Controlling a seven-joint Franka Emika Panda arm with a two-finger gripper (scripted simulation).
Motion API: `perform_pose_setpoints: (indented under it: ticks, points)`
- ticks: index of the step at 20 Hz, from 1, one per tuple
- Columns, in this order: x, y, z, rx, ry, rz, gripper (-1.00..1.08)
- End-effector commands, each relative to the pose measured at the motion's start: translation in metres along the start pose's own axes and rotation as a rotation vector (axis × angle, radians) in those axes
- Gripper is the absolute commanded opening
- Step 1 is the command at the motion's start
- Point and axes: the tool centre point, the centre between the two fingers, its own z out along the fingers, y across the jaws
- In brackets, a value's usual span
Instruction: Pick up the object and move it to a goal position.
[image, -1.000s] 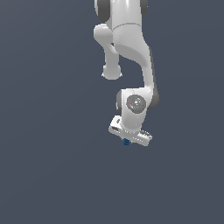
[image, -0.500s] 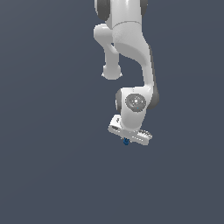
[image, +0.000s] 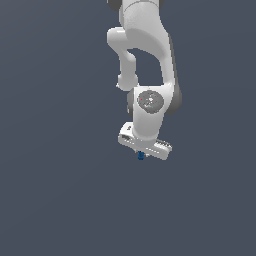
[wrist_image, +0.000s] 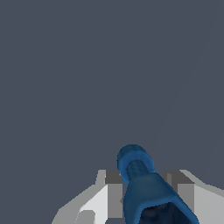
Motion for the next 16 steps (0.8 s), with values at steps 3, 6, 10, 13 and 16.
perform_pose_setpoints:
  ticks: [3, 6, 10, 13, 16]
  points:
    - [0.004, 0.016, -0.045, 0.001, 0.001, 0.0, -1.0]
    - [0.007, 0.028, -0.08, 0.001, 0.001, 0.001, -1.0]
    - [0.012, 0.044, -0.126, 0.001, 0.001, 0.001, -1.0]
    - [0.015, 0.056, -0.161, 0.001, 0.001, 0.001, -1.0]
    - [0.019, 0.068, -0.195, 0.001, 0.001, 0.001, -1.0]
